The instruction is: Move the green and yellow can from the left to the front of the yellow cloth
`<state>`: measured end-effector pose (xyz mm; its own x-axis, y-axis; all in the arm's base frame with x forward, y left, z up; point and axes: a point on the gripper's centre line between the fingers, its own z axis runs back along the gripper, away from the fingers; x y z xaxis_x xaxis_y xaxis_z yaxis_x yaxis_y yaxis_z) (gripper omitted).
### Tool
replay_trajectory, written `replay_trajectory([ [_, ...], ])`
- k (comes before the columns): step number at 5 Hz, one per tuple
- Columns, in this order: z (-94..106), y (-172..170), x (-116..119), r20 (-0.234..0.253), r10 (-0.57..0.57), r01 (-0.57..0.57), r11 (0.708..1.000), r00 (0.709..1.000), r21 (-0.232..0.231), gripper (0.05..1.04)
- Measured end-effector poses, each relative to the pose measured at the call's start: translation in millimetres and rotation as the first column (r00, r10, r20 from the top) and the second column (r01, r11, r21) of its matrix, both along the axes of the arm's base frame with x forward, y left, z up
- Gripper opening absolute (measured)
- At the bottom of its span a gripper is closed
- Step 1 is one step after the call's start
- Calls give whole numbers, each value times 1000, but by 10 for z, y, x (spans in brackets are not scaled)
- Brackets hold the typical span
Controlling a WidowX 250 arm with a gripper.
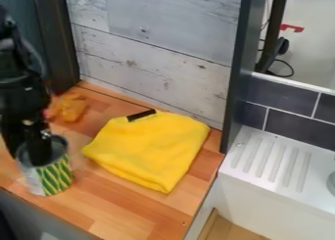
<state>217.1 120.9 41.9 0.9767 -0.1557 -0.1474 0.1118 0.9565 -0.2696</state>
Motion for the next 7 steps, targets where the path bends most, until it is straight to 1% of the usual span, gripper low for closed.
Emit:
replay_trajectory([
  [1, -26, -394, 10, 1, -15, 15, 996, 1000, -88, 1000],
  [2, -39, -676, -39, -9, -21, 19, 990, 1000, -143, 1000],
  [3, -34, -853, -50, -19, -49, 45, 985, 999, -164, 1000],
  [4, 103, -853, -32, 21, -39, 42, 987, 999, -157, 1000],
  [5, 395, -578, 34, 111, 54, -38, 989, 992, -141, 1000],
  [6, 740, -331, 95, 199, 76, -66, 996, 977, -56, 1000],
  [7, 987, -35, 63, 251, 34, -73, 986, 967, 147, 1000],
])
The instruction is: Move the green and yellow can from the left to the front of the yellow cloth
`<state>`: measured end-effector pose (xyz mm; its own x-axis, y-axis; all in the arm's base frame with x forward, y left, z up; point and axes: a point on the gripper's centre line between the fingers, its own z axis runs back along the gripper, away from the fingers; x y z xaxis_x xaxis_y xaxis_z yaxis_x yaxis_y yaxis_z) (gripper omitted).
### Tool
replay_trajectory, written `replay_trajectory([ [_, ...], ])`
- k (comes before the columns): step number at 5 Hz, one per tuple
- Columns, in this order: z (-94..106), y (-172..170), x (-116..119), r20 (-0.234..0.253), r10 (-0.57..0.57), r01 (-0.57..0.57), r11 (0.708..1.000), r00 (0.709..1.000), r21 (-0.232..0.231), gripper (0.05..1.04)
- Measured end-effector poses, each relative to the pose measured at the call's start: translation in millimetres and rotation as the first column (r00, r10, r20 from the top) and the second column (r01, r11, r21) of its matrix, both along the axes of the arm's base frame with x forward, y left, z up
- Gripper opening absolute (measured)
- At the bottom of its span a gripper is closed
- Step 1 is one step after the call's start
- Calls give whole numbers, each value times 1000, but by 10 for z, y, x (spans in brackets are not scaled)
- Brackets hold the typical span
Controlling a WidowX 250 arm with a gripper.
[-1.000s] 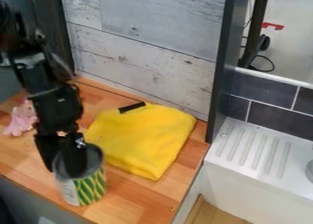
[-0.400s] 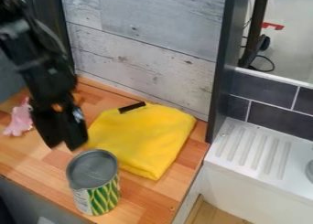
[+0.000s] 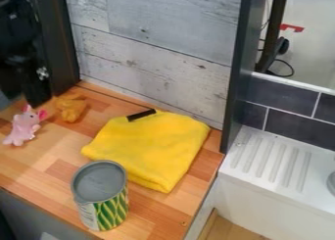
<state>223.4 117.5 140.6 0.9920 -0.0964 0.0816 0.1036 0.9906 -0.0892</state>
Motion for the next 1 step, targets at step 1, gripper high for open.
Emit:
replay_trajectory([
  [1, 67, 208, -27, -13, 5, -3, 991, 1000, 130, 1000],
])
